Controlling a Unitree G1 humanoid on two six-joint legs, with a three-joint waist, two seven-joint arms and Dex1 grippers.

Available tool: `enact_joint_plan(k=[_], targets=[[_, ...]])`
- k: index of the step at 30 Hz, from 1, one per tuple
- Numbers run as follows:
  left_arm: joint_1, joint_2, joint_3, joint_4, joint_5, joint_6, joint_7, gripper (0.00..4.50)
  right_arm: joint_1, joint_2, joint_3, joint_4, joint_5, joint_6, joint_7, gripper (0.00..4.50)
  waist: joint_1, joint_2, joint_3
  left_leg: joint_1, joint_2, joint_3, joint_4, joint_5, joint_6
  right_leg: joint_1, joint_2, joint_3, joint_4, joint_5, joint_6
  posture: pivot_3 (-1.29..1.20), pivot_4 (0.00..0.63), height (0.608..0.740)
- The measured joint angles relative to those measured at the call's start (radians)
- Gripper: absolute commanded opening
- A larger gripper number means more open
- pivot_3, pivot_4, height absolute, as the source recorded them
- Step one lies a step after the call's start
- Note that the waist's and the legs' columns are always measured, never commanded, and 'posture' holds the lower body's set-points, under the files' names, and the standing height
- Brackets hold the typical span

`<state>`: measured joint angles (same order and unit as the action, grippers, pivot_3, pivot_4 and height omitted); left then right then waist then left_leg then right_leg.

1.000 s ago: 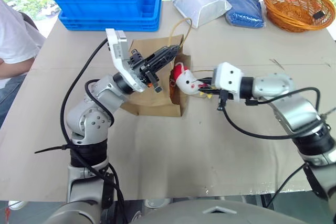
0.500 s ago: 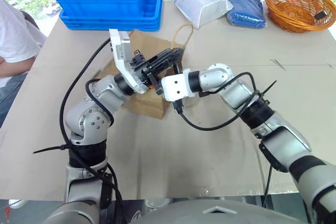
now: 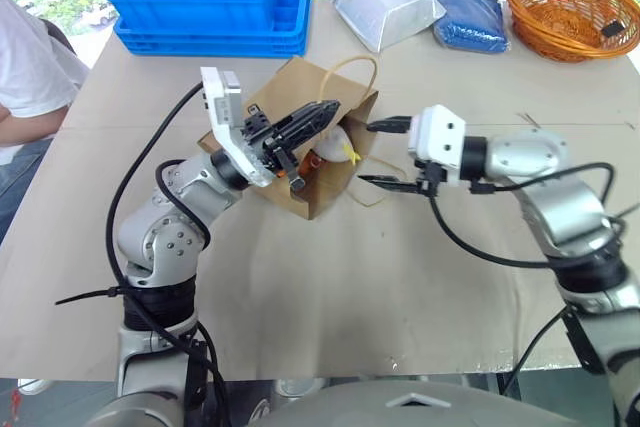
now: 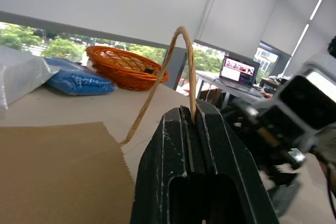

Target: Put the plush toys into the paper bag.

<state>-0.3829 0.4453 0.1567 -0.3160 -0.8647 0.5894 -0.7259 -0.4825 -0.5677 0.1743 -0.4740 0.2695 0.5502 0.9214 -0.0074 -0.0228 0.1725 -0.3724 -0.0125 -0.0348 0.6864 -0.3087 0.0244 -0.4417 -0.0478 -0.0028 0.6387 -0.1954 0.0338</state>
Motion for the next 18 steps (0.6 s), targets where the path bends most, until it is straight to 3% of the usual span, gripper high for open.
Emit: enact_joint_plan(k=[5,8,11,15,18], targets=[[-0.007,-0.005,-0.011,0.018,0.008,-0.008,-0.018,0.00,0.071,0.003,-0.104,-0.132,0.126,0.342,-0.132,3.44,-0.004,0.000,0.000,0.000,0.000,0.001,0.000,0.000,0.000,0.000,0.001,0.000,0.001,0.000,0.000,0.00,0.150,0.740],[-0.013,-0.004,-0.011,0.030,0.012,-0.010,-0.024,0.00,0.100,0.059,-0.157,-0.143,0.178,0.561,-0.239,3.44,-0.004,0.000,0.000,0.001,0.000,0.001,0.000,0.000,0.000,0.000,0.001,0.000,0.001,0.000,0.000,0.00,0.150,0.740],[-0.025,-0.007,-0.016,0.032,0.019,-0.012,-0.034,0.00,0.079,0.267,-0.282,-0.066,0.235,0.758,-0.360,3.44,-0.007,0.000,0.000,0.001,0.000,0.002,0.000,0.000,0.000,0.000,0.004,0.000,0.002,0.000,0.000,0.00,0.150,0.740],[-0.028,-0.010,-0.025,0.032,0.029,-0.015,-0.036,0.00,0.056,0.402,-0.375,0.024,0.280,0.917,-0.429,3.44,-0.004,0.000,0.000,0.001,0.000,0.002,0.000,0.000,0.000,0.000,0.006,0.000,0.002,0.000,0.000,0.00,0.150,0.740],[-0.028,-0.012,-0.031,0.032,0.037,-0.016,-0.037,0.00,0.022,0.481,-0.443,0.055,0.301,1.004,-0.459,2.59,-0.004,0.000,0.000,0.001,0.000,0.002,0.000,0.000,0.000,0.000,0.006,0.000,0.002,0.000,0.000,0.00,0.150,0.740]])
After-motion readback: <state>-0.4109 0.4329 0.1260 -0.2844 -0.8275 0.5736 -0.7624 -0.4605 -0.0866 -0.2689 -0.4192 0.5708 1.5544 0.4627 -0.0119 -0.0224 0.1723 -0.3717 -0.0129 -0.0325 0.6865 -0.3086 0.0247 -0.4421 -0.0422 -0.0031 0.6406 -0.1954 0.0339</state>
